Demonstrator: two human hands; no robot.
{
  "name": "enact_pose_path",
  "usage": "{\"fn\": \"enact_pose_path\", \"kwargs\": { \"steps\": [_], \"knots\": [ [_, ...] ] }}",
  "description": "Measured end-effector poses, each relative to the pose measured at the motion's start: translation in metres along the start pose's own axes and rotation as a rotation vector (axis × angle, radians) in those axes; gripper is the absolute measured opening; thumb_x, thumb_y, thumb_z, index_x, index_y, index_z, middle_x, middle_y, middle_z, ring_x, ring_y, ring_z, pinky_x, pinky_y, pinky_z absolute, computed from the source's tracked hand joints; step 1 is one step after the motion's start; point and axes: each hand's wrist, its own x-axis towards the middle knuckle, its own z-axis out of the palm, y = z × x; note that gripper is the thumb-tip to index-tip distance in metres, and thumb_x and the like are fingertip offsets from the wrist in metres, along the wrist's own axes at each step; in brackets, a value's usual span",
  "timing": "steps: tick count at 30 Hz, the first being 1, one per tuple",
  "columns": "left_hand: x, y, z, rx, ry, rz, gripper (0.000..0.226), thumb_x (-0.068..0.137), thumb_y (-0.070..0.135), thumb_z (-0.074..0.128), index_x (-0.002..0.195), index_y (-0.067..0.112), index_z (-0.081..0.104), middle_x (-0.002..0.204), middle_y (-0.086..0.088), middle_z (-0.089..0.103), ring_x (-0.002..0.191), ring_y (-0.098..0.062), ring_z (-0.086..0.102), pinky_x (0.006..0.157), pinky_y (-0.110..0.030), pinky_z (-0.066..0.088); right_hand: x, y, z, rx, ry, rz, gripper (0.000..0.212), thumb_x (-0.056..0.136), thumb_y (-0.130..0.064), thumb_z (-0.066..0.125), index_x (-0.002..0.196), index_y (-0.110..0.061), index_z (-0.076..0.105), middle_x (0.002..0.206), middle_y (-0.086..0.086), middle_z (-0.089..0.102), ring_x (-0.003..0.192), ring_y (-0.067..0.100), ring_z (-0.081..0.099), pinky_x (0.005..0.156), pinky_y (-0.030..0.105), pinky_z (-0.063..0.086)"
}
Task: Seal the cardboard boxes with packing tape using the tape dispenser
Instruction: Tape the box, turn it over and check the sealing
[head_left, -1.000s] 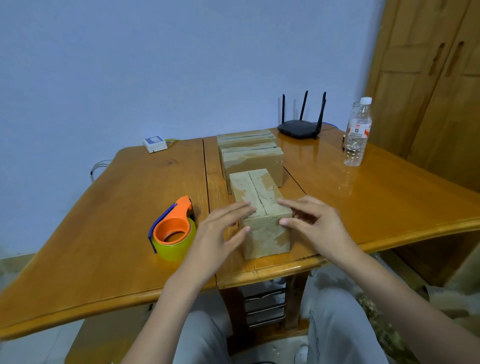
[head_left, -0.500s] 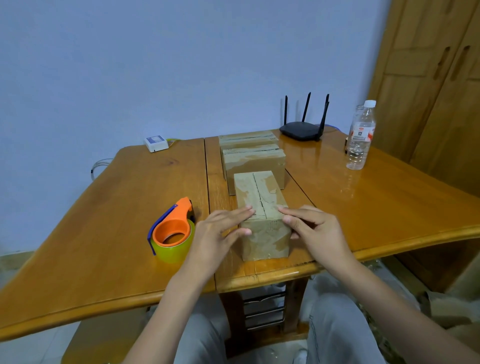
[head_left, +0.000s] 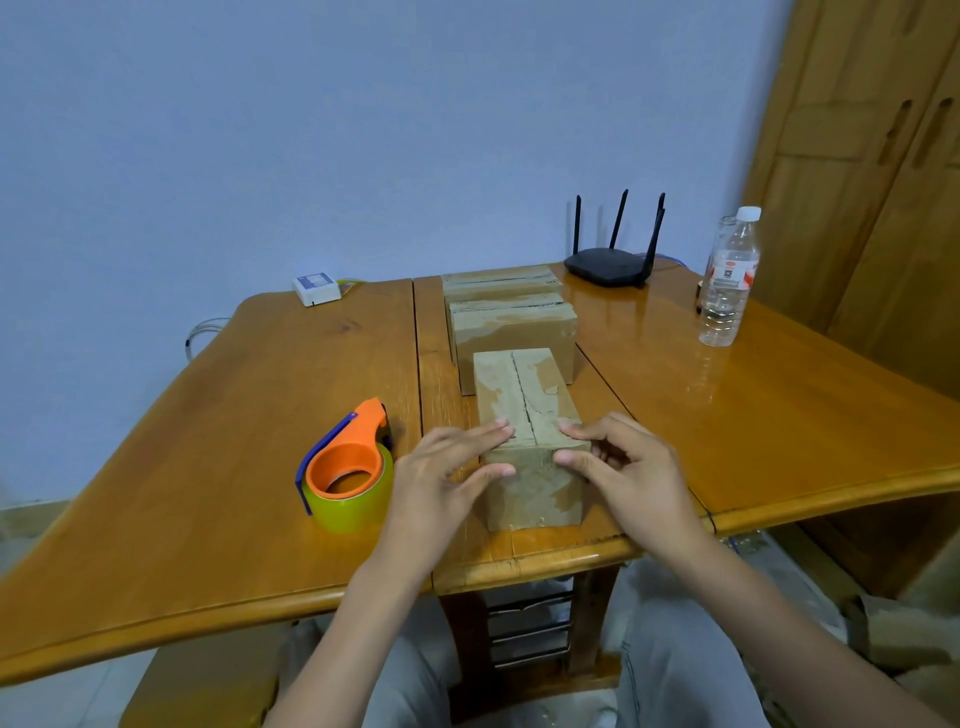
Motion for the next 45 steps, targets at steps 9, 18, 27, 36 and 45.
{"fn": "enact_pose_path", "kwargs": {
  "steps": [9, 18, 27, 36, 45],
  "knots": [
    [-0.006, 0.003, 0.007, 0.001, 0.059, -0.048, 0.038, 0.084, 0.038, 0.071, 0.121, 0.031, 0.07, 0.126, 0.022, 0.064, 0.104, -0.002, 0.059, 0.088, -0.014, 0.048, -0.001, 0.0, 0.004, 0.047, -0.004, 0.045, 0.02, 0.082, -0.027, 0.078, 0.101, -0.023, 0.077, 0.093, -0.012, 0.068, 0.082, 0.008, 0.059, 0.072, 0.018, 0.048],
    [-0.001, 0.004, -0.004, 0.103, -0.055, -0.028, 0.056, 0.073, 0.042, 0.078, 0.127, 0.037, 0.063, 0.13, 0.028, 0.054, 0.104, 0.002, 0.057, 0.091, -0.011, 0.045, 0.0, -0.002, -0.01, -0.038, -0.124, 0.096, 0.03, 0.08, -0.025, 0.083, 0.106, -0.037, 0.073, 0.096, 0.001, 0.065, 0.081, 0.015, 0.057, 0.071, 0.024, 0.052],
    [-0.019, 0.015, 0.007, 0.029, -0.153, -0.149, 0.087, 0.069, 0.042, 0.085, 0.142, 0.05, 0.04, 0.159, 0.027, 0.018, 0.145, -0.002, 0.026, 0.115, -0.038, 0.038, -0.006, -0.006, -0.009, -0.066, -0.171, 0.115, 0.038, 0.084, -0.034, 0.08, 0.117, -0.044, 0.063, 0.12, -0.011, 0.058, 0.105, 0.011, 0.062, 0.085, 0.037, 0.059],
    [-0.017, 0.035, 0.005, -0.292, -0.198, -0.38, 0.112, 0.073, 0.029, 0.087, 0.145, 0.065, 0.009, 0.145, 0.03, 0.033, 0.137, -0.009, 0.042, 0.109, -0.042, 0.047, -0.015, -0.012, 0.006, -0.101, -0.271, 0.313, 0.103, 0.08, -0.027, 0.084, 0.156, -0.037, 0.016, 0.138, -0.021, 0.045, 0.137, 0.011, 0.045, 0.105, 0.025, 0.042],
    [0.025, 0.063, -0.028, -0.281, -0.166, -0.401, 0.151, 0.052, 0.04, 0.098, 0.148, 0.055, -0.017, 0.144, 0.005, 0.023, 0.116, -0.01, 0.054, 0.096, -0.024, 0.051, 0.03, -0.096, -0.016, -0.014, -0.007, 0.106, 0.048, 0.086, -0.042, 0.076, 0.127, -0.033, 0.053, 0.119, -0.026, 0.058, 0.109, -0.014, 0.054, 0.085, 0.01, 0.045]
  ]
}}
